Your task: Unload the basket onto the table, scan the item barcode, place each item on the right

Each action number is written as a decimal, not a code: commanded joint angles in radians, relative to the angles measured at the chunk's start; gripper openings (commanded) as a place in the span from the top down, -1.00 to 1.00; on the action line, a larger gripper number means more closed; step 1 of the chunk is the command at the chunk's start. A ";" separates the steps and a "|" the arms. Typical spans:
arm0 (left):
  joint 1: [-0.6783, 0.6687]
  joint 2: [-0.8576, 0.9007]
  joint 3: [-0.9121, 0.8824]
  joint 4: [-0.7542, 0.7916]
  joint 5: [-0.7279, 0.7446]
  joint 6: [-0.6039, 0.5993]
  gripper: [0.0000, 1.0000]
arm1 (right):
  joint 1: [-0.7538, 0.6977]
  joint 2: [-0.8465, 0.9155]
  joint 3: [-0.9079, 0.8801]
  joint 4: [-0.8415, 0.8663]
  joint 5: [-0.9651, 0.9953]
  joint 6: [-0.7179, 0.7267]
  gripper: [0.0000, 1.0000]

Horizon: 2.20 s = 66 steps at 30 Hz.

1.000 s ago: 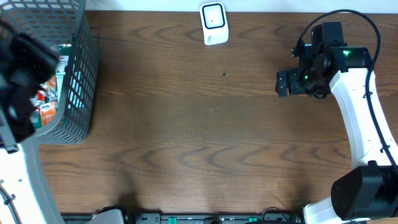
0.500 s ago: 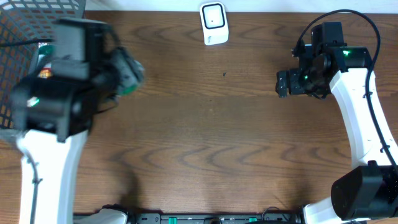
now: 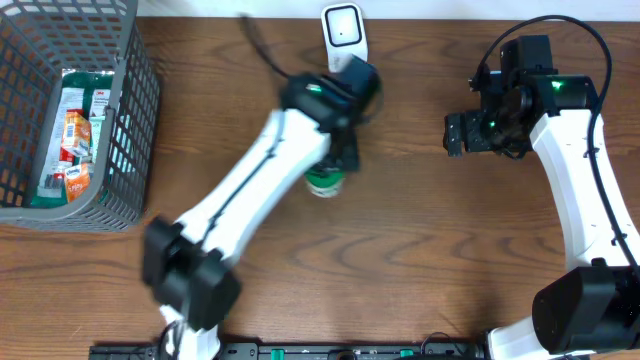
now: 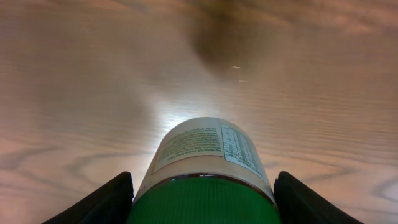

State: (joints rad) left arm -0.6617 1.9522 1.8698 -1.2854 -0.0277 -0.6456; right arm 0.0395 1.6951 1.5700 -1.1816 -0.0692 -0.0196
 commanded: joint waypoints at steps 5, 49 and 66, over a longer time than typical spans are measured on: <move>-0.048 0.143 -0.001 0.105 0.034 -0.134 -0.06 | -0.019 0.002 0.018 0.000 0.009 -0.015 -0.99; -0.047 0.170 0.061 0.194 -0.133 0.373 -0.74 | -0.019 0.002 0.018 0.000 0.009 -0.015 -0.99; -0.053 0.169 -0.120 0.227 0.062 0.387 -0.74 | -0.019 0.002 0.018 0.000 0.009 -0.015 -0.99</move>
State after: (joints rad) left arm -0.7174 2.1036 1.7962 -1.0569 0.0193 -0.2794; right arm 0.0395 1.6951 1.5700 -1.1816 -0.0692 -0.0196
